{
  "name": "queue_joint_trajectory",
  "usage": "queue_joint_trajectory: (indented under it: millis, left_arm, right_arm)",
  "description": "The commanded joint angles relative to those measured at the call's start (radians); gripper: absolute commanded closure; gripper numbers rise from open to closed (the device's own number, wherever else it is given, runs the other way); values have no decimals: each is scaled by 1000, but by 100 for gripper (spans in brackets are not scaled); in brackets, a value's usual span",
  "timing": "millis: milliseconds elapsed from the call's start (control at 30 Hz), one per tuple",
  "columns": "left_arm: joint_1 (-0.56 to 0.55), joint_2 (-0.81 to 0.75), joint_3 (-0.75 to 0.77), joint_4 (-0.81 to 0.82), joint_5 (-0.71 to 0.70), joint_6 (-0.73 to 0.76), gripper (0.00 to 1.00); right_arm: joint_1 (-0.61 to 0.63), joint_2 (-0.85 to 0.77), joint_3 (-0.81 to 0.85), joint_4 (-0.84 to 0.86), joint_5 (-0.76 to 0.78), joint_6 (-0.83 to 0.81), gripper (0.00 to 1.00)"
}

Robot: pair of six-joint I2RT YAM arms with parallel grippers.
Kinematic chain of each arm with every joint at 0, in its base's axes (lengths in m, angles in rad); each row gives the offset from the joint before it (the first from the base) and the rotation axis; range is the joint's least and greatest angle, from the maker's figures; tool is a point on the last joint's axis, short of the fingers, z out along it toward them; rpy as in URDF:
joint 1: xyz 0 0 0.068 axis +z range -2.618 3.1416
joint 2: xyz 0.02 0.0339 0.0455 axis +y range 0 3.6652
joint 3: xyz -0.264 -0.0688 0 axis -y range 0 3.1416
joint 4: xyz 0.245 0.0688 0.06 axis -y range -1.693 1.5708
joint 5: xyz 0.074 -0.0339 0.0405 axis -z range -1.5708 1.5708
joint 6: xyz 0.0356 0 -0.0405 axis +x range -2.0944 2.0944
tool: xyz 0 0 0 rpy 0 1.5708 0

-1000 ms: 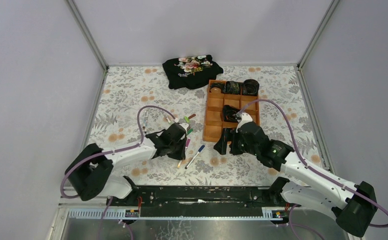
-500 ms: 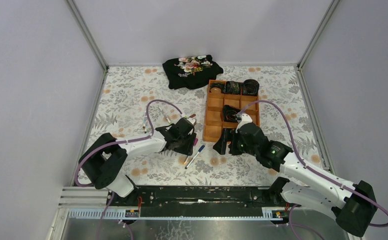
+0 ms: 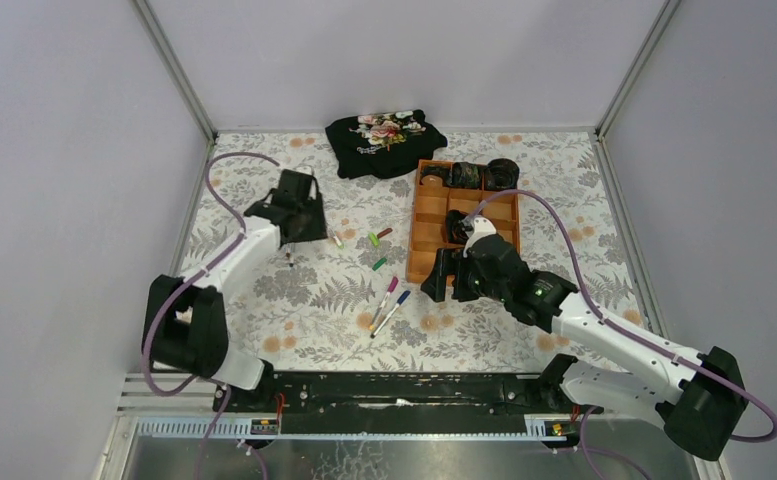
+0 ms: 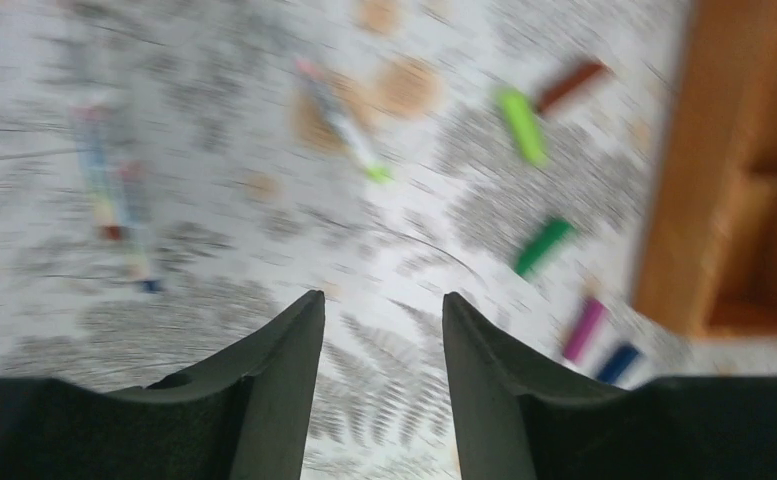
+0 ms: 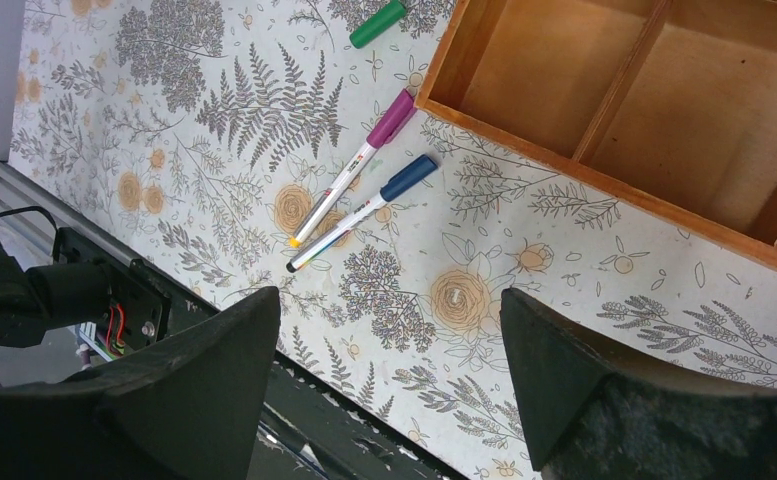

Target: Insert the pens into the pen caps

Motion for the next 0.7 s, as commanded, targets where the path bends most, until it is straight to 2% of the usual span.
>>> queue_joint_trajectory:
  millis: [0, 200, 333, 567, 667]
  left_arm:
    - [132, 110, 67, -89, -43, 108, 60]
    - [232, 192, 110, -53, -49, 135, 66]
    - [250, 237, 123, -34, -42, 145, 67]
    - [275, 307, 140, -12, -61, 145, 77]
    - [278, 311, 141, 3, -55, 148, 78]
  right_arm:
    - [-3, 10, 46, 51, -8, -25, 14]
    - [-3, 5, 29, 74, -28, -12, 14]
    - [-3, 9, 24, 74, -33, -15, 14]
    - [-2, 19, 29, 84, -49, -20, 14]
    - [-2, 26, 30, 90, -52, -20, 14]
